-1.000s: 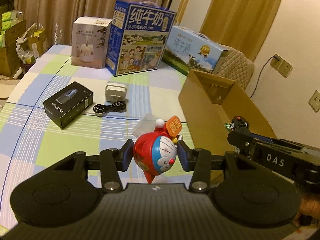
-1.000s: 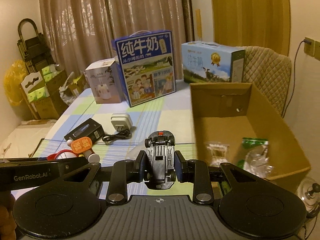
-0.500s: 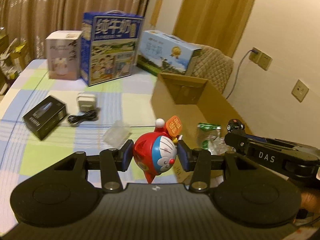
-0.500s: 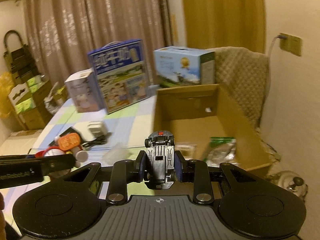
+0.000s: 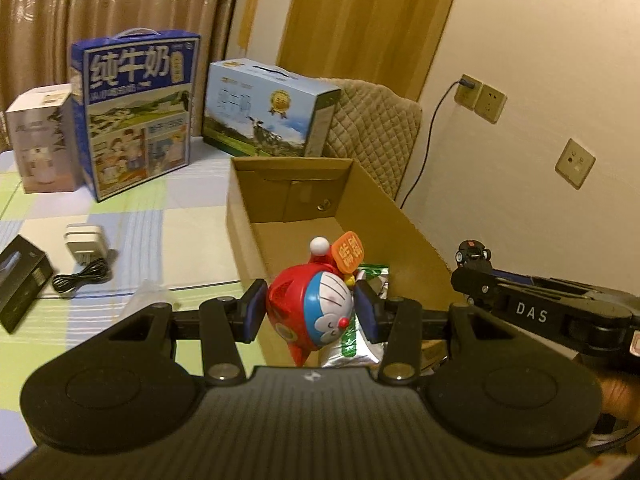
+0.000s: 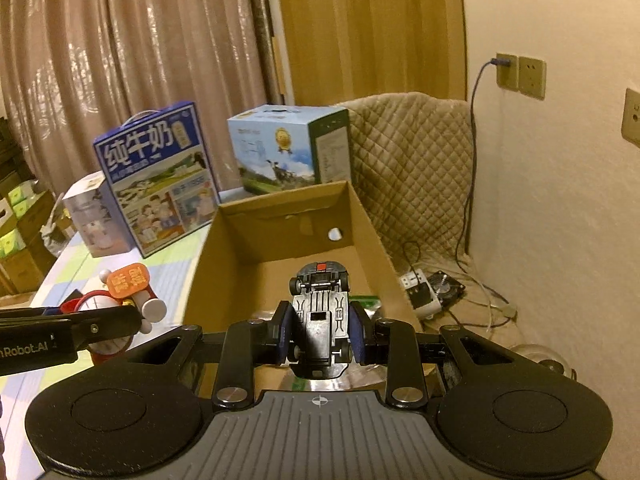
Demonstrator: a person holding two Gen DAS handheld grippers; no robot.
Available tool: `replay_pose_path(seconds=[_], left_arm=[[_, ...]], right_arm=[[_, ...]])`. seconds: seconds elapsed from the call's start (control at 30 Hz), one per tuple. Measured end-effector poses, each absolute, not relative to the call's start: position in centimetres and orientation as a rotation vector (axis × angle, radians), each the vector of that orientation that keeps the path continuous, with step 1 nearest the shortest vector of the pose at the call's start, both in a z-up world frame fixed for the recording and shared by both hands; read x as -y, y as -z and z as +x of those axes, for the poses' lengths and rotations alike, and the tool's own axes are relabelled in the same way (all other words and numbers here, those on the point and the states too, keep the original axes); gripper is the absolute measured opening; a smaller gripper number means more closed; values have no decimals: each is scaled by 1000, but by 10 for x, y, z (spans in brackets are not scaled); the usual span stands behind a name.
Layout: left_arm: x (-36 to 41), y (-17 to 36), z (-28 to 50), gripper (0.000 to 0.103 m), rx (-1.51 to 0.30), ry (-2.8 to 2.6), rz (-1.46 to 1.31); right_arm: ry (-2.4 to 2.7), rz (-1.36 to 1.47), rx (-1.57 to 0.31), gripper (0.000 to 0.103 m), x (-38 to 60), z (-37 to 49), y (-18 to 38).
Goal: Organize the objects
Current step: 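Carry Doraemon toy and toy car into the cardboard box and release both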
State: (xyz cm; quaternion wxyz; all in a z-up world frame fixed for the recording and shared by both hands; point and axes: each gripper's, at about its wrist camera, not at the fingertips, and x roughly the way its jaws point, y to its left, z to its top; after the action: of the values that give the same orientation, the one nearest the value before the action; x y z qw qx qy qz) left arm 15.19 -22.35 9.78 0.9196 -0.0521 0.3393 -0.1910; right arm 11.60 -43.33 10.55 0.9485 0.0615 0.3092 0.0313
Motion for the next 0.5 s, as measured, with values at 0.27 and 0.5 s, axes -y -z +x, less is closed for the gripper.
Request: replay_pose_path(seconds=[0.27,0.5], left_arm=[[249,-85,176,44,-721,426,-101],[235,-96,179,56,-681,397,-134]], right_arm=[[-53,162,-649,27,450,132,-97],[-65,183,-658,27,451,135,-94]])
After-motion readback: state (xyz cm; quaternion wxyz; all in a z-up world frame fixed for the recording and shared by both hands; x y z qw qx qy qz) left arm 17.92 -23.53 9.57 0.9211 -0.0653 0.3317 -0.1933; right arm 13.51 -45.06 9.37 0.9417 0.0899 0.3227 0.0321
